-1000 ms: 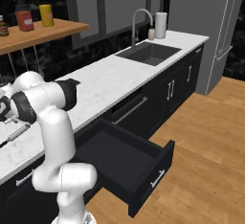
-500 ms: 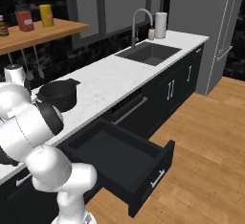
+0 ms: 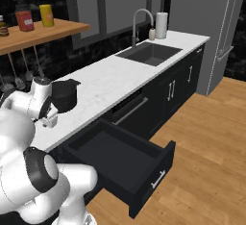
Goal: Pick the rolling pin from the drawer and place it on the counter.
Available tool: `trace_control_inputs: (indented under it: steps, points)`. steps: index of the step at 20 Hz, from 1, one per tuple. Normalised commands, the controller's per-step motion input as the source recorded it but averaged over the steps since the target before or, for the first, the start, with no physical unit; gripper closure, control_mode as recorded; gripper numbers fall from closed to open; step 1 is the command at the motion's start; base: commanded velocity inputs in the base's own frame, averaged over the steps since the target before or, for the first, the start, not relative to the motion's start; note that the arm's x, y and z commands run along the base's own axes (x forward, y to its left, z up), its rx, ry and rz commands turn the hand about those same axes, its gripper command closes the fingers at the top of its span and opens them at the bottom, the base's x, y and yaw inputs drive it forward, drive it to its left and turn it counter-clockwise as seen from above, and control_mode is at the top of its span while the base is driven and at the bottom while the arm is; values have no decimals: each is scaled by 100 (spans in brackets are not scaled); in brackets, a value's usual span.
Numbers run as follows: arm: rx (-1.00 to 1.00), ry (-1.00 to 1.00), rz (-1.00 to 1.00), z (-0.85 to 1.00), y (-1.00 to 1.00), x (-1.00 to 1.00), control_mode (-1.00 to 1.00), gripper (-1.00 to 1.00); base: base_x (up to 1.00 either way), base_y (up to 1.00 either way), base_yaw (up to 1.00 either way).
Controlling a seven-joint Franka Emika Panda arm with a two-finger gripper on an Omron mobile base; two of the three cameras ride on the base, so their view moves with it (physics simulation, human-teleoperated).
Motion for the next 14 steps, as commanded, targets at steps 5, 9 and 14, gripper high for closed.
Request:
trace_control_inputs:
  steps: [5,9,14]
  points:
    - [19,0,0,16,-71,0,-100,-100,0,0,0]
    - [16,0,0,0,-79,1,-100,-100,0,0,0]
    - [14,0,0,0,-77,0,-100,-100,0,0,0]
